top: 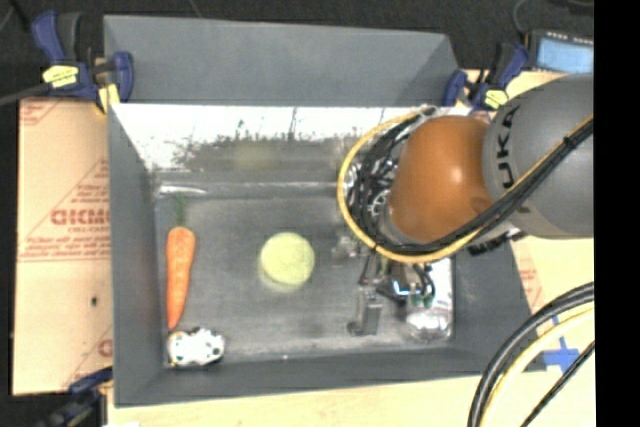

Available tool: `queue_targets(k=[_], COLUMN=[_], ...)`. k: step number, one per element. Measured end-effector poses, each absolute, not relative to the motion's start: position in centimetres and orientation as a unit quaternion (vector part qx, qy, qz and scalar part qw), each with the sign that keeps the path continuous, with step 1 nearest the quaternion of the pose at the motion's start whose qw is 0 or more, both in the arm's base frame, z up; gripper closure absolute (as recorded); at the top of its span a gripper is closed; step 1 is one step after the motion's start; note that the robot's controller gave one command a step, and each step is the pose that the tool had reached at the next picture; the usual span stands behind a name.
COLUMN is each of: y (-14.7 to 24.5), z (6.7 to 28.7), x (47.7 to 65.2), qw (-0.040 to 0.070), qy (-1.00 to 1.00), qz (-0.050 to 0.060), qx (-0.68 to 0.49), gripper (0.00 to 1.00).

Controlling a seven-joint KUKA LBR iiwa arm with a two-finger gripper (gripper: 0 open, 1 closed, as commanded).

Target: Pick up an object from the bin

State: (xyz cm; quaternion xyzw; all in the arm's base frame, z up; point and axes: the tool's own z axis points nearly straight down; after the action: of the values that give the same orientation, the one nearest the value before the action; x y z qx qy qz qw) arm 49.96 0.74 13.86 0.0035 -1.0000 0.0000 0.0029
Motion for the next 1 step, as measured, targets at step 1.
queue_targets(k=[1], y=[0.75], z=[14.27], x=[50.15], qw=[-0.001], qy=[-1.0], qz=[0.0], qx=[0.003], gripper=[0.0])
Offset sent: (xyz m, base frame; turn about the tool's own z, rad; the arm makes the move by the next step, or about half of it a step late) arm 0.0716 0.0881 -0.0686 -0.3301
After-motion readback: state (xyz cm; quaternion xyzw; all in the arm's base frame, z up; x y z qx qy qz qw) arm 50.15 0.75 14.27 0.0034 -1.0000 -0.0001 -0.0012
